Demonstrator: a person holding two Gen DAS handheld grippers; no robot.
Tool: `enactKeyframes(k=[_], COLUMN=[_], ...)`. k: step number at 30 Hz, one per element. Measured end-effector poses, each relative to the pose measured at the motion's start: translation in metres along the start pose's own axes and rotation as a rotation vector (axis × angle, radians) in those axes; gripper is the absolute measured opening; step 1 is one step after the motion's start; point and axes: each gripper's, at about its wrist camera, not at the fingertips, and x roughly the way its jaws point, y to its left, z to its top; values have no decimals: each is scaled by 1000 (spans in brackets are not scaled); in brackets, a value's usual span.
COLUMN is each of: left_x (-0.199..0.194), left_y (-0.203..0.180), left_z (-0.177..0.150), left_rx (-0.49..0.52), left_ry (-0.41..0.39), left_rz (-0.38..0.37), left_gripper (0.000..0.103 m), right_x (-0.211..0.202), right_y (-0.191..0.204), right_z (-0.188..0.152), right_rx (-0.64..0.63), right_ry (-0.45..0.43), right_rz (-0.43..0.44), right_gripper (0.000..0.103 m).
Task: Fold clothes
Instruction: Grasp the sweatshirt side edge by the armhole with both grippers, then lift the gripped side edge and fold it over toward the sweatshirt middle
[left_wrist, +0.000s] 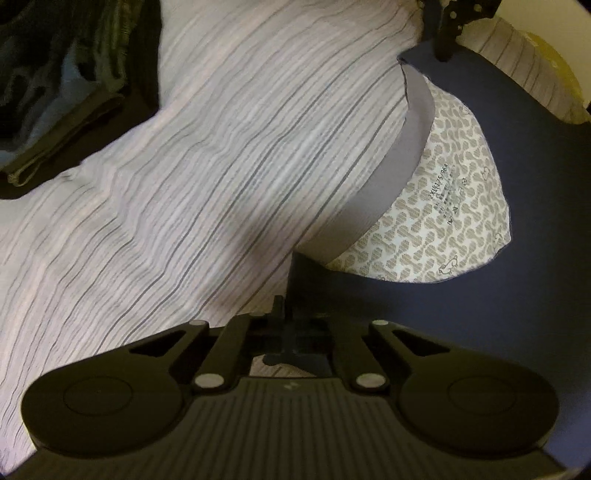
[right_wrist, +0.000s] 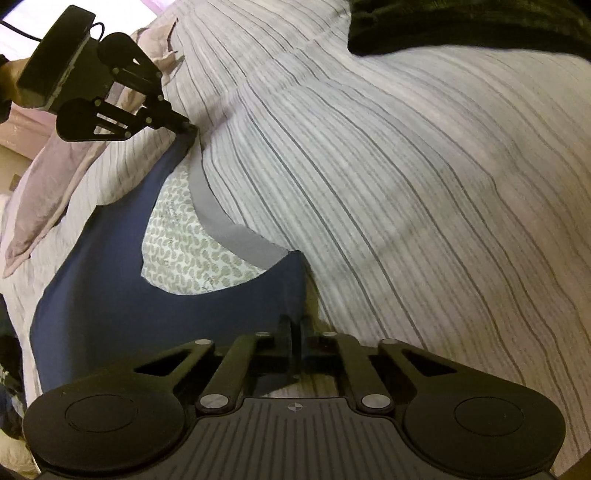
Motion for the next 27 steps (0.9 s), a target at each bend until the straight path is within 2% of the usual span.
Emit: enactKeyframes(k=[6,10,13,19,24,27], left_x=[-26,-56,-90,-137,-166,-173], left_y=[-16,-36,-65,-147,-251,-317], left_z=[-7,-14,-25,-69,-120,-153], left_rx=[-35,-44,-62,-145,-204,-190], left_ry=[-25,-35,-46,-39,-46,-57], left_rz=[74,118,153,242,309,328], left_gripper=[1,1,1,0,0,0], right_x=[-29,-48,-60,-61,-43,-16], right_y=[33,75,120,222,307,349], right_z=[-4,-11,-24,-80,-163,-203], right_rx=[-39,-113,-190,-361,-429,-444], right_ry=[-43,-45,-47,-38,-36,-1], right_rz=[30,71,106,128,70,53], right_gripper=[1,1,1,1,1,1])
